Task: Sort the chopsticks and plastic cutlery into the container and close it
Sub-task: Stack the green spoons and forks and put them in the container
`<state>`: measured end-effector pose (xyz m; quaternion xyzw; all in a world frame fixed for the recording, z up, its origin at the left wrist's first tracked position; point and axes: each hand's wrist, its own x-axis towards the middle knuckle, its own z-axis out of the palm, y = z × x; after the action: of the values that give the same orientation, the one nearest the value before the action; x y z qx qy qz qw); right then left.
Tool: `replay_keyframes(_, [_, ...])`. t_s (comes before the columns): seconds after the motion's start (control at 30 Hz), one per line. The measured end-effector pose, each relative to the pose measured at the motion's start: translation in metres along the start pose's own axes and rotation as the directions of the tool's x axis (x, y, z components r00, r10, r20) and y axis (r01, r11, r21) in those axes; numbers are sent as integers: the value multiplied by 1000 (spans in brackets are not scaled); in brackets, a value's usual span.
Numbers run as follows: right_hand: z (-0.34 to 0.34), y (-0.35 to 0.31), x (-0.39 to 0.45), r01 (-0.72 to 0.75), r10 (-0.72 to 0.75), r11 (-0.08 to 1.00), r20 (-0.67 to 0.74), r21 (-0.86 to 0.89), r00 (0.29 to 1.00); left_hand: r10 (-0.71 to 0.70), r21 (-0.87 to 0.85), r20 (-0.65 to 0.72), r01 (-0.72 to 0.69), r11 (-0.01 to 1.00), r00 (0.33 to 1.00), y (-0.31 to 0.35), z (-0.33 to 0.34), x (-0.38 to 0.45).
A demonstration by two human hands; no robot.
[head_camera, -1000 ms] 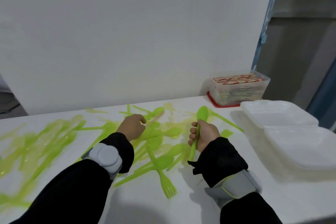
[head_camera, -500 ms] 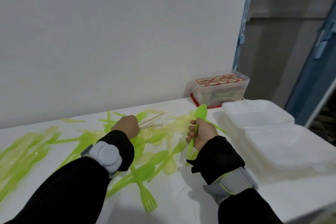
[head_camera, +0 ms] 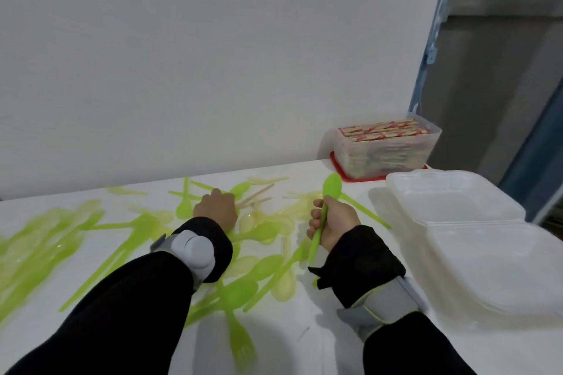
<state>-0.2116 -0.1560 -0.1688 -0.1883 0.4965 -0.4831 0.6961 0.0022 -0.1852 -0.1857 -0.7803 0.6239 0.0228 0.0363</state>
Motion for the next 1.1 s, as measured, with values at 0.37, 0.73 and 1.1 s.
replay_keyframes(0.37, [-8, -14, 7, 2, -3, 997, 10, 73, 1000, 136, -88, 38, -132, 987, 990, 16, -46, 14])
replay_keyframes(0.73, [-17, -20, 18, 7, -1, 987, -40, 159, 999, 431, -206, -160, -457, 865, 888, 144, -113, 17])
replay_keyframes(1.1, [-34, -33, 35, -8, 36, 961, -96, 278, 995, 628, 119, -170, -616, 778, 760, 292, -102, 84])
